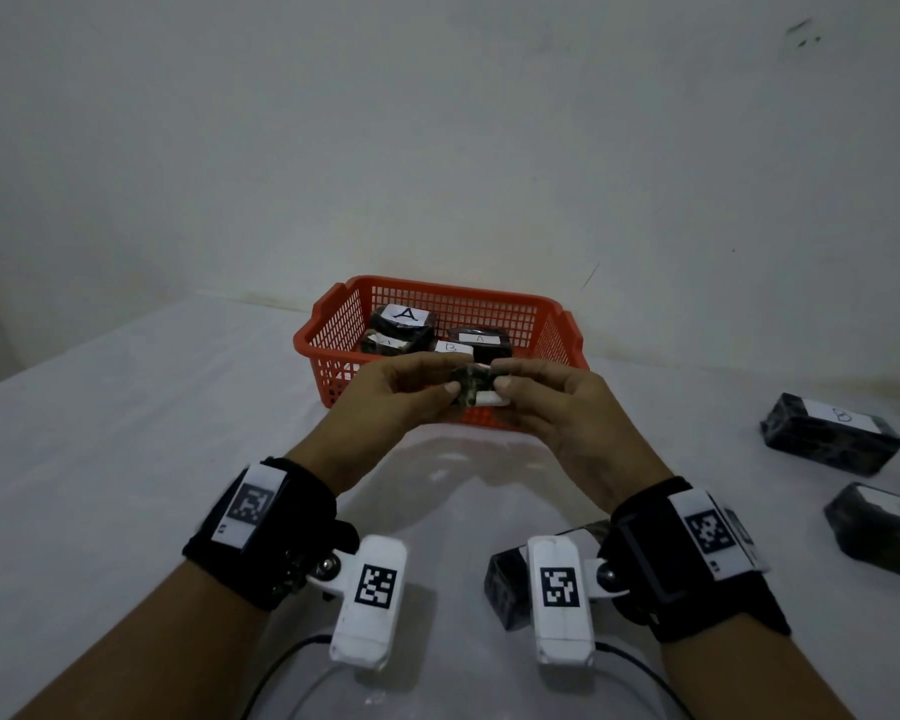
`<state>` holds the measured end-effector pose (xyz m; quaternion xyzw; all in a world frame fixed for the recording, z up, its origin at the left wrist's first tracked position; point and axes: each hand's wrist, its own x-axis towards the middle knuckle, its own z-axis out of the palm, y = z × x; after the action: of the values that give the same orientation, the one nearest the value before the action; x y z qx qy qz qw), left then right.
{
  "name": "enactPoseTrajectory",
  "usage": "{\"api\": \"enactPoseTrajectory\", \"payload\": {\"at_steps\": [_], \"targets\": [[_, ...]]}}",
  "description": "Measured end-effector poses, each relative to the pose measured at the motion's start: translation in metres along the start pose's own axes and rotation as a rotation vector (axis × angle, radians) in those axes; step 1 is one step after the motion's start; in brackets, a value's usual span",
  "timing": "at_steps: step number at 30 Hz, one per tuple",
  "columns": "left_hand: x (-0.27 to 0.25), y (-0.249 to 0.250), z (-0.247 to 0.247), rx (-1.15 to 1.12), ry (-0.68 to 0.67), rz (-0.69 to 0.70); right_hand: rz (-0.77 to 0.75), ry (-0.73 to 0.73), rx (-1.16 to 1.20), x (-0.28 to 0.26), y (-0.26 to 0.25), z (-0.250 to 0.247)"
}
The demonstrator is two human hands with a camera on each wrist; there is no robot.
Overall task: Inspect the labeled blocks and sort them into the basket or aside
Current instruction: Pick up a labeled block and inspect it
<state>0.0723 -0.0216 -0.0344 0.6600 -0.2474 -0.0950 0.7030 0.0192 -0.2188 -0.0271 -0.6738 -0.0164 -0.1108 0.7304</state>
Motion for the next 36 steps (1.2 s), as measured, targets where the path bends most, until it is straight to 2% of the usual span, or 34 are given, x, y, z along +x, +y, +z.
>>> {"api": "enactPoseTrajectory", "payload": {"at_steps": [5,11,14,17,20,24,28,31,33,36], "targets": [[-0.0015,0.0011,0.0000,0.022,-0.002,0.003,0.022,-0.066,0.006,-0.0007,0.0008,0.0007],[-0.0025,0.0050,0.0050,-0.008,-0.082,0.006,-0.060,0.068,-0.068,0.0011,0.0048,-0.0005],[-0.0019,0.0041,0.0051,0.143,-0.004,0.053,-0.043,0.015,-0.069,0.0005,0.0046,0.0010],[-0.0012,0.0035,0.0022,0.090,0.025,0.033,-0.024,-0.048,-0.054,-0.0006,0.0042,0.0043],[-0.0024,0.0050,0.0047,0.037,-0.011,0.016,-0.057,-0.010,-0.106,-0.0012,0.0044,0.0029],[-0.0024,0.0045,0.0039,0.128,0.018,0.046,-0.065,-0.009,-0.129,-0.0009,0.0058,0.0023],[-0.0032,0.0062,0.0016,0.126,0.006,0.039,-0.074,-0.026,-0.139,-0.0019,0.0047,0.0035],[-0.0012,0.0059,0.0018,0.233,0.056,0.085,-0.091,-0.029,-0.179,-0.0013,0.0044,0.0037],[-0.0011,0.0062,0.0008,0.269,0.078,0.117,-0.036,-0.054,-0.145,0.0002,0.0038,0.0057],[-0.0022,0.0070,0.0001,0.286,0.035,0.162,0.044,-0.098,-0.073,-0.0006,0.0001,0.0068]]}}
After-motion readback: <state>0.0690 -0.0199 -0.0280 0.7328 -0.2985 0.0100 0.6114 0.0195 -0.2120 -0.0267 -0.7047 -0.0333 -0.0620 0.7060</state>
